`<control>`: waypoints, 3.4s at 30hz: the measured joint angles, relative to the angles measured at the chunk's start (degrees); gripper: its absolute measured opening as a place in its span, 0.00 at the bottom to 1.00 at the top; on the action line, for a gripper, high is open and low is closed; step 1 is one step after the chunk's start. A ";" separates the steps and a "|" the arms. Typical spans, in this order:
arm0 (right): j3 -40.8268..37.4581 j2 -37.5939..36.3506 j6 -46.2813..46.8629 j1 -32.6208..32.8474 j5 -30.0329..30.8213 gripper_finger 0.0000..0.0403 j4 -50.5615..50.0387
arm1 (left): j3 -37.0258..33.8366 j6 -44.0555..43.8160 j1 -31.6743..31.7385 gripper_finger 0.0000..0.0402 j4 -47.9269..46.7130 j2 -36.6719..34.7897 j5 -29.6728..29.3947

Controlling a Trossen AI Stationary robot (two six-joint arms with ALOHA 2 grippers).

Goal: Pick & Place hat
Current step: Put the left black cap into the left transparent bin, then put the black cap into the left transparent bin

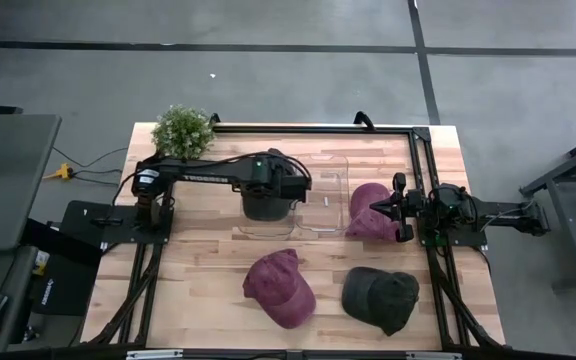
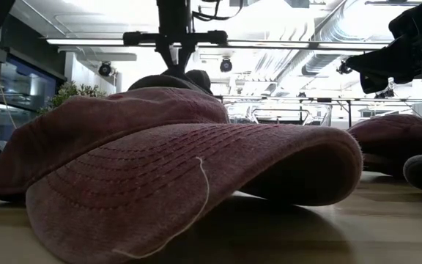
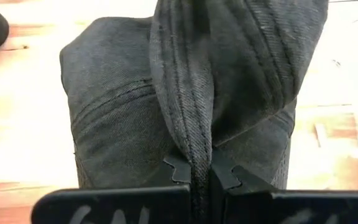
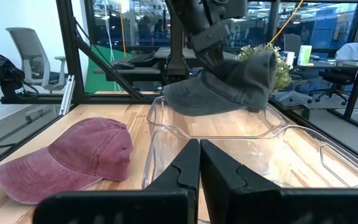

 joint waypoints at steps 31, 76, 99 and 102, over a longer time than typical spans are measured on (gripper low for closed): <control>-0.01 0.02 0.00 0.00 0.00 0.02 -0.02 | -0.13 -0.23 0.04 0.00 1.76 6.53 3.32; 0.00 0.02 -0.01 -0.01 0.00 0.02 -0.04 | -0.11 2.65 0.04 0.62 6.38 10.90 8.82; 0.01 0.02 0.00 0.00 0.01 0.02 -0.03 | -1.40 4.58 -1.29 0.70 3.44 -4.67 0.60; -0.01 0.02 -0.01 0.00 -0.01 0.02 -0.04 | -5.61 4.57 -2.01 0.70 5.94 -9.17 -1.02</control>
